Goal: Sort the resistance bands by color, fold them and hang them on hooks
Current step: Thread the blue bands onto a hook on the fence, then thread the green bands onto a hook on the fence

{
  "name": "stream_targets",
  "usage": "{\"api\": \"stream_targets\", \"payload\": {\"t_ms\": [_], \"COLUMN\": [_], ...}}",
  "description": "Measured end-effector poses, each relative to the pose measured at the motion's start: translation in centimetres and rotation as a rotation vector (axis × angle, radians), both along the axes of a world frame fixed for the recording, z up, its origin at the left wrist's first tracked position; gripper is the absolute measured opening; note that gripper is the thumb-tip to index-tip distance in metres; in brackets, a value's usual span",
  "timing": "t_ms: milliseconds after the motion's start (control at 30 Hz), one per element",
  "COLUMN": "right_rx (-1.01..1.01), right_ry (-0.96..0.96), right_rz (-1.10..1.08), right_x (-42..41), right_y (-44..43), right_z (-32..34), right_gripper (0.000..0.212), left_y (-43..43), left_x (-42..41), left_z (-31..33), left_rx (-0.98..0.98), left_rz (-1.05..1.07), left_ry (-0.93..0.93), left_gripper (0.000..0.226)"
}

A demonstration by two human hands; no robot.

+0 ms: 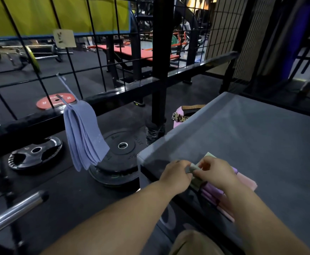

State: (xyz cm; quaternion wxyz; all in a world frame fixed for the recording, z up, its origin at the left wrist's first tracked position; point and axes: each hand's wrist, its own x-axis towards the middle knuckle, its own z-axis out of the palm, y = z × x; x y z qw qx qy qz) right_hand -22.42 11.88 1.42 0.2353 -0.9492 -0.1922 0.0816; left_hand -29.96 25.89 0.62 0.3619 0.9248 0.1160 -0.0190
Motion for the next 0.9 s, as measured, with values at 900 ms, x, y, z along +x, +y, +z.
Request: {"api": "stream_targets", "payload": {"t_ms": [900], "right_rx": [0.969], "right_ry": [0.175], "right_rz": [0.064], "right_x": [-2.9], "right_y": [5.9], "right_z": [7.1], "right_gripper": [0.025], "left_y": [3.3], "left_x": [-2.2], "left_z": [6.9], "left_rx": [-0.127], "left_rz": [0.095], "left_ry": [-0.466], "left_gripper": [0.074]}}
